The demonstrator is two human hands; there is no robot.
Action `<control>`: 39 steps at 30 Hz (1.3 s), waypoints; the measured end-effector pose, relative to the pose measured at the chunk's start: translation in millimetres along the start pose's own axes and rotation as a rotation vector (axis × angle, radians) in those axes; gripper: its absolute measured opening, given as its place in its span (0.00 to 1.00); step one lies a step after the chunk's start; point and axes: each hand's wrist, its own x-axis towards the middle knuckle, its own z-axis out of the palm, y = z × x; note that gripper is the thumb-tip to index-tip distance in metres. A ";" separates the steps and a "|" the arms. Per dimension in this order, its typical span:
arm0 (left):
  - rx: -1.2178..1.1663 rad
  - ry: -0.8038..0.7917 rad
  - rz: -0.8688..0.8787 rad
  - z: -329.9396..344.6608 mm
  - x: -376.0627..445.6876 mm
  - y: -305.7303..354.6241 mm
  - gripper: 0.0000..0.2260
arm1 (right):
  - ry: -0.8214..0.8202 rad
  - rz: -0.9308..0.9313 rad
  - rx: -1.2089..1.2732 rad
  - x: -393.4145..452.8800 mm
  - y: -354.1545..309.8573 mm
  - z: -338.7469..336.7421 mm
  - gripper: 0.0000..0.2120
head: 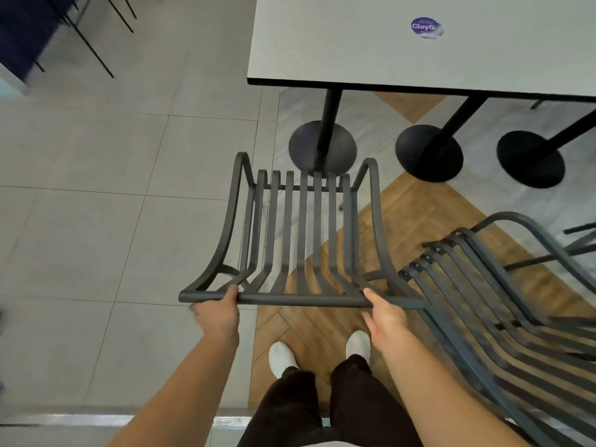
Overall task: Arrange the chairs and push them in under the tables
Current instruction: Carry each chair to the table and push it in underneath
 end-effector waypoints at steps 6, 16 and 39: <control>0.674 0.057 0.876 -9.0 -15.9 -18.2 0.45 | 0.015 -0.445 -0.717 -47.1 22.2 -10.7 0.51; 1.575 -0.254 1.067 -2.4 21.8 26.1 0.17 | -0.178 -1.161 -1.812 5.1 -2.9 12.2 0.13; 1.583 -0.058 1.157 99.9 61.9 156.7 0.10 | -0.187 -1.255 -1.950 63.2 -174.1 114.1 0.10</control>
